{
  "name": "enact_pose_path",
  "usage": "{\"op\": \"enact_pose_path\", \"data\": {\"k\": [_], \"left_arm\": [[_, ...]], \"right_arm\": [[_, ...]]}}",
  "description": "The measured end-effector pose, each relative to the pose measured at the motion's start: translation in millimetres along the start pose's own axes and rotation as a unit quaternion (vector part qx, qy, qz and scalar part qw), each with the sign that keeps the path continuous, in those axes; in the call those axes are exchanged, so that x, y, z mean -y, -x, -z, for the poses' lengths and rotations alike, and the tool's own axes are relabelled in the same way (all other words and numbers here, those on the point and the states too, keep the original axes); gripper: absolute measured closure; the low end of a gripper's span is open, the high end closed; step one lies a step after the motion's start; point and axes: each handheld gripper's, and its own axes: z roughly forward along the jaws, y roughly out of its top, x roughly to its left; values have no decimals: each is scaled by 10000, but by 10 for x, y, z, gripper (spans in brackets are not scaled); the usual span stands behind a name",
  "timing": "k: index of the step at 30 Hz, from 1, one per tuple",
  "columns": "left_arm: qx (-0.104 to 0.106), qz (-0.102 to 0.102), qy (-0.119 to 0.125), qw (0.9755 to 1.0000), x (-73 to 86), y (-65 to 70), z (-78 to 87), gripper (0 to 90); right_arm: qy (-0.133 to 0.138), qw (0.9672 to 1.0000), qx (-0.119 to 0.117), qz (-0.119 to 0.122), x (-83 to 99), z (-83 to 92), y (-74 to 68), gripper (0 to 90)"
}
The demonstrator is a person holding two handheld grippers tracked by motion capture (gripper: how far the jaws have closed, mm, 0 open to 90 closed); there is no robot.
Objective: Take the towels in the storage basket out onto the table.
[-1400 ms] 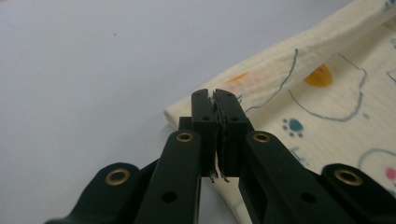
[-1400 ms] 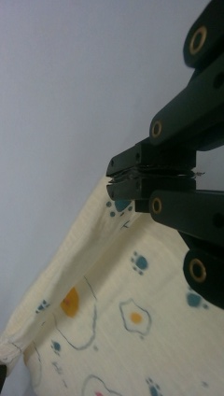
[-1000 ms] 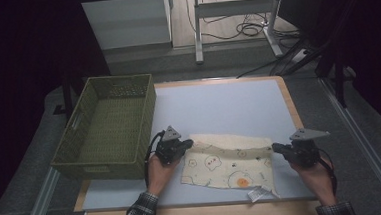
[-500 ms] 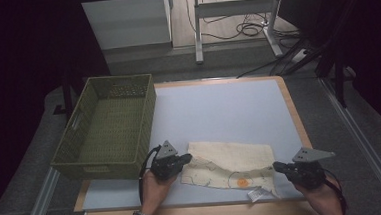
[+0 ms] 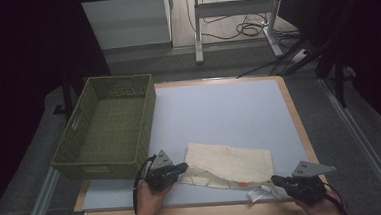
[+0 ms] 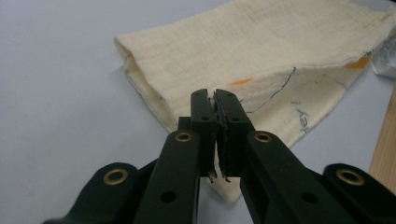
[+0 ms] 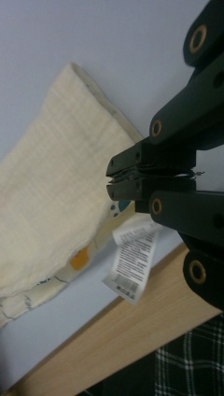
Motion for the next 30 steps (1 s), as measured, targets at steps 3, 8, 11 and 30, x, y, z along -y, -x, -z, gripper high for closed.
{"op": "enact_pose_path", "data": {"k": [3, 8, 11, 30], "left_arm": [[29, 11, -29, 10000, 50, 35, 7, 818], [24, 259, 183, 9995, 62, 21, 121, 599], [10, 300, 269, 9992, 17, 22, 167, 507], [-421, 450, -136, 9980, -546, -480, -439, 620]], "right_arm": [[-62, 9999, -83, -55, 68, -30, -12, 853], [49, 9998, -122, -118, 83, 48, 8, 773], [135, 9999, -7, -87, 32, 134, 27, 739], [77, 9976, 524, -449, -432, -340, 675, 739]]}}
